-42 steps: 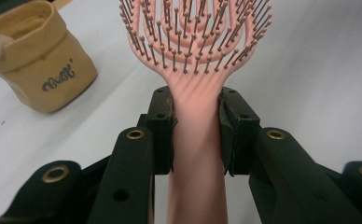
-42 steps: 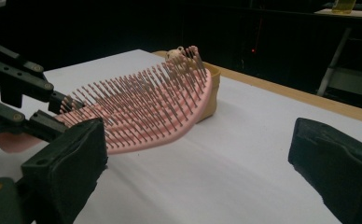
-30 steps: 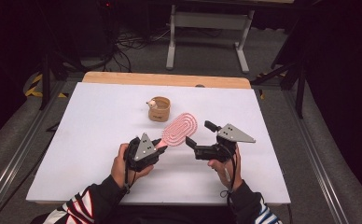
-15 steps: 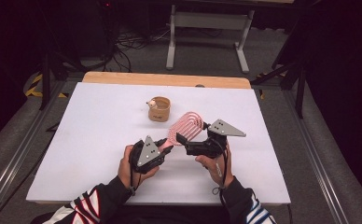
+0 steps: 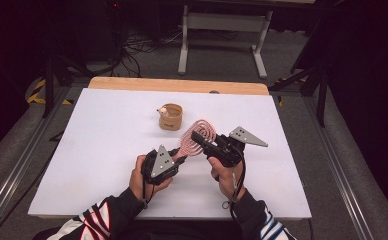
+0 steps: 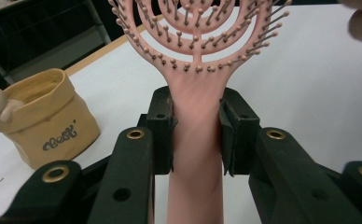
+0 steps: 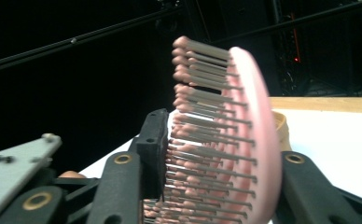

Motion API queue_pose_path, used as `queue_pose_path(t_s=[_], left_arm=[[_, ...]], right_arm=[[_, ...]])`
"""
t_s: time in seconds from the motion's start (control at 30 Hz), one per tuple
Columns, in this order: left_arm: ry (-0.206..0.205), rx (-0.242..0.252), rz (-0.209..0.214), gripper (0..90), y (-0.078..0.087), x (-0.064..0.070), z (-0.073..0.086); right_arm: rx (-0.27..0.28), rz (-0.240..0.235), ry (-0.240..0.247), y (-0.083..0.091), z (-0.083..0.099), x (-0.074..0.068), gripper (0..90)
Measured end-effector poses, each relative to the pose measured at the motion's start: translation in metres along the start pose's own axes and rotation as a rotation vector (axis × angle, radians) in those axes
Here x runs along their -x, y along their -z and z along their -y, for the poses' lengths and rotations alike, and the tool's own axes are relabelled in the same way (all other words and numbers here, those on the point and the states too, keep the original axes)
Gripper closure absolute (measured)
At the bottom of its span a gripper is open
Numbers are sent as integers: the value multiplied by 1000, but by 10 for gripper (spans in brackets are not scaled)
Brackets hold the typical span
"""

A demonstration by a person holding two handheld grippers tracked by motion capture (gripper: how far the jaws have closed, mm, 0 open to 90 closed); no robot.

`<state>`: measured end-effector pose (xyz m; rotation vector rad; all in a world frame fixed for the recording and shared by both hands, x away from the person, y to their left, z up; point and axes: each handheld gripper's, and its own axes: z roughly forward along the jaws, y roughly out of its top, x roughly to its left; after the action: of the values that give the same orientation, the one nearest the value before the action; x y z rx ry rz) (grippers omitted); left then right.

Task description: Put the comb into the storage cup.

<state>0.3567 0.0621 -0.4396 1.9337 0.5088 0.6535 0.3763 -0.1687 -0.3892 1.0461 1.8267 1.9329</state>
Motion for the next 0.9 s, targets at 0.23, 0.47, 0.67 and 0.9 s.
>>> queue_pose_path(t_s=[0.23, 0.47, 0.67, 0.9], left_arm=[[2, 5, 8, 696, -6, -1, 1], [3, 7, 30, 692, -9, -2, 1], [9, 0, 46, 627, -10, -3, 2], [7, 3, 78, 558, -8, -8, 3]], right_arm=[[0, -12, 54, 2, -3, -10, 634], [-9, 1, 123, 2, -5, -15, 637], [-11, 5, 188, -1, -7, -21, 640], [-6, 10, 221, -1, -11, -23, 642]])
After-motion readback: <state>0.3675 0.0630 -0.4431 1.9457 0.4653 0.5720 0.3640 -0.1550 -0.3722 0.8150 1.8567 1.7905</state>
